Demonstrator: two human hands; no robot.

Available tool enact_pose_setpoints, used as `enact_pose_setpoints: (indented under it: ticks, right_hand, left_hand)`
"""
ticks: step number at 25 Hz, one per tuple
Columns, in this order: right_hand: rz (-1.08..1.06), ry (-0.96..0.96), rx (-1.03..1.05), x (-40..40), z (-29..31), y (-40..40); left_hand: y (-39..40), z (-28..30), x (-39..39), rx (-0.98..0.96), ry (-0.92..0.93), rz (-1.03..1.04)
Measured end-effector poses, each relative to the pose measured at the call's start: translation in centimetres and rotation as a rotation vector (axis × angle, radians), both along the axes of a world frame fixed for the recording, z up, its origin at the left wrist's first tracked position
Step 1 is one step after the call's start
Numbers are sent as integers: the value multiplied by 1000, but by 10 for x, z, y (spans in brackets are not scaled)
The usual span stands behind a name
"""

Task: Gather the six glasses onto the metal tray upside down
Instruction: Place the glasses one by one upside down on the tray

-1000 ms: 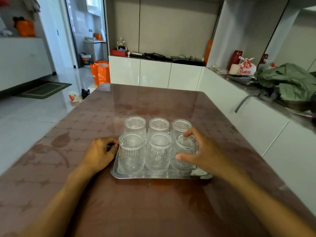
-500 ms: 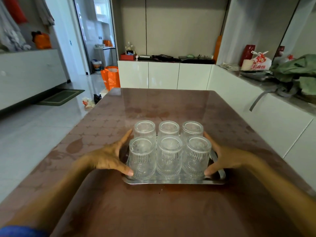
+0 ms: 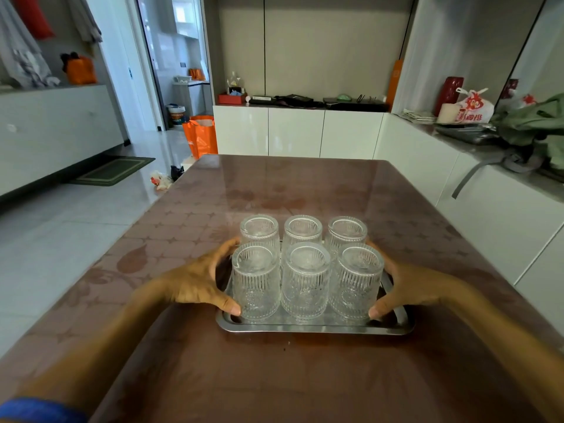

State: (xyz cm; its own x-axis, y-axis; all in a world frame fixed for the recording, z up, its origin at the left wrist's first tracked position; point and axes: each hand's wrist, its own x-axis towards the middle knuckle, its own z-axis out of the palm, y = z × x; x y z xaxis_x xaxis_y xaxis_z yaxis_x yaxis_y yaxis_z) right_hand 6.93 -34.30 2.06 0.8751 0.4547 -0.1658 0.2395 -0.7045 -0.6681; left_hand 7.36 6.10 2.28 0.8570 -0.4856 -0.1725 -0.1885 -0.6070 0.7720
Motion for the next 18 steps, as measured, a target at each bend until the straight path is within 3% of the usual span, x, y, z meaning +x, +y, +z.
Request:
enact_pose_setpoints:
  ticks: [4,7,10,13,18]
  right_hand:
    - [-33,30,-6,-14,28,-23]
    - [-133,-167,75,-27,85,-21]
    - [45,-267,-25,-7,118,46]
    - [156,-190,-269,18,113,101]
    - [151,-169,-174,30,80,99]
  left_hand:
    - [21,20,-7,97,1,12]
    - [29,59,-12,92,-157,54]
    - [-5,93,5,178,-211,-48]
    - [-32,99,21,334,-152,-58]
    - [-28,81,28,296,-119,-42]
